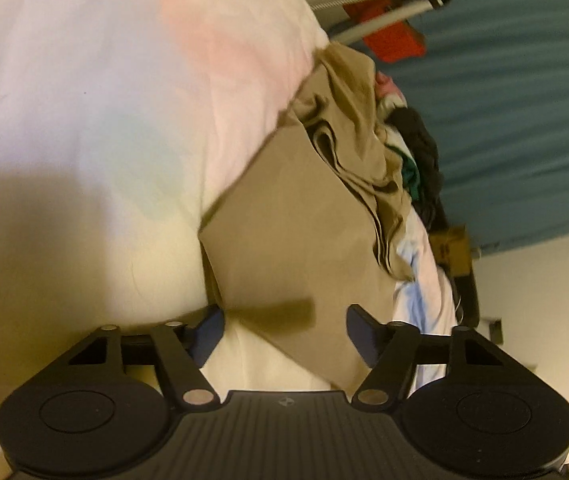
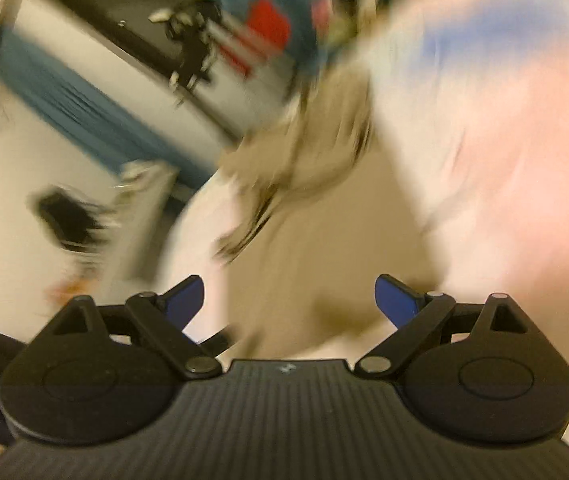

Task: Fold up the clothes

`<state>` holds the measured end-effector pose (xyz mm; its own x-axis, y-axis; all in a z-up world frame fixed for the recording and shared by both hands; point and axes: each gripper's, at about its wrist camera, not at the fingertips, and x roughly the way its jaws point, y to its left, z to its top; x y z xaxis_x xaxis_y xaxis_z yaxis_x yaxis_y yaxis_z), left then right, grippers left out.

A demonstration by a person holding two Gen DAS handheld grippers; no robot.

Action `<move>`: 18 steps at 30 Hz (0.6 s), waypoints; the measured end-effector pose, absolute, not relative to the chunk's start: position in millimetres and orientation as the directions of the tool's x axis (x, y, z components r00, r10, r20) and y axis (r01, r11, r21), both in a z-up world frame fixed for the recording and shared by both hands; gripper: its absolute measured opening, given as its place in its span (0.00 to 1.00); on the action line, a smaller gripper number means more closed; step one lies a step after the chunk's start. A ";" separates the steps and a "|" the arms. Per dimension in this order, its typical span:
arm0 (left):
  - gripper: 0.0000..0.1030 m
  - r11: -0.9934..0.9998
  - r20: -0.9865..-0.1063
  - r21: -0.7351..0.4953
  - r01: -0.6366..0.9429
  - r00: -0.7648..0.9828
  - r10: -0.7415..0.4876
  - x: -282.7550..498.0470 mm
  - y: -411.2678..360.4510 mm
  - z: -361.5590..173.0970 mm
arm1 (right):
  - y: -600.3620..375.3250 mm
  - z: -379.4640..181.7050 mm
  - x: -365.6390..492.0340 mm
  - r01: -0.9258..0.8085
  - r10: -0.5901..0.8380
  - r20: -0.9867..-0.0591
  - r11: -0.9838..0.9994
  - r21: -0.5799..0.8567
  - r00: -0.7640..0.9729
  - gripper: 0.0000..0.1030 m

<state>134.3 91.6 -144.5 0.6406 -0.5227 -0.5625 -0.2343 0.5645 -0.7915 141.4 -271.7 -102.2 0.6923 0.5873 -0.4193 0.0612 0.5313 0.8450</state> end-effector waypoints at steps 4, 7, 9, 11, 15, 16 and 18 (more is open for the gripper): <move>0.19 0.524 -0.546 -0.810 -0.263 0.665 -0.510 135.3 98.6 -149.1 | -256.7 -135.8 153.5 0.136 0.678 -0.381 0.387 0.912 0.629 0.90; 0.08 0.493 -0.534 -0.823 -0.284 0.682 -0.500 135.8 104.1 -152.6 | -261.6 -147.1 154.3 0.218 0.601 -0.418 0.379 0.900 0.681 0.79; 0.07 0.476 -0.516 -0.834 -0.278 0.698 -0.497 135.6 105.6 -152.3 | -266.8 -153.3 154.7 0.265 0.543 -0.440 0.372 0.890 0.715 0.64; 0.06 0.444 -0.459 -0.865 -0.234 0.727 -0.511 134.2 106.3 -146.8 | -276.4 -152.9 151.7 0.289 0.469 -0.451 0.377 0.880 0.760 0.56; 0.06 0.441 -0.405 -0.882 -0.168 0.748 -0.526 116.2 107.9 -126.2 | -287.0 -148.6 146.3 0.298 0.406 -0.442 0.371 0.880 0.800 0.15; 0.05 0.441 -0.393 -0.885 -0.151 0.752 -0.530 111.5 108.2 -120.9 | -288.4 -146.5 145.4 0.287 0.406 -0.432 0.370 0.883 0.806 0.13; 0.05 0.440 -0.367 -0.890 -0.119 0.759 -0.537 102.1 109.0 -110.3 | -289.1 -135.9 141.3 0.242 0.400 -0.391 0.373 0.896 0.829 0.11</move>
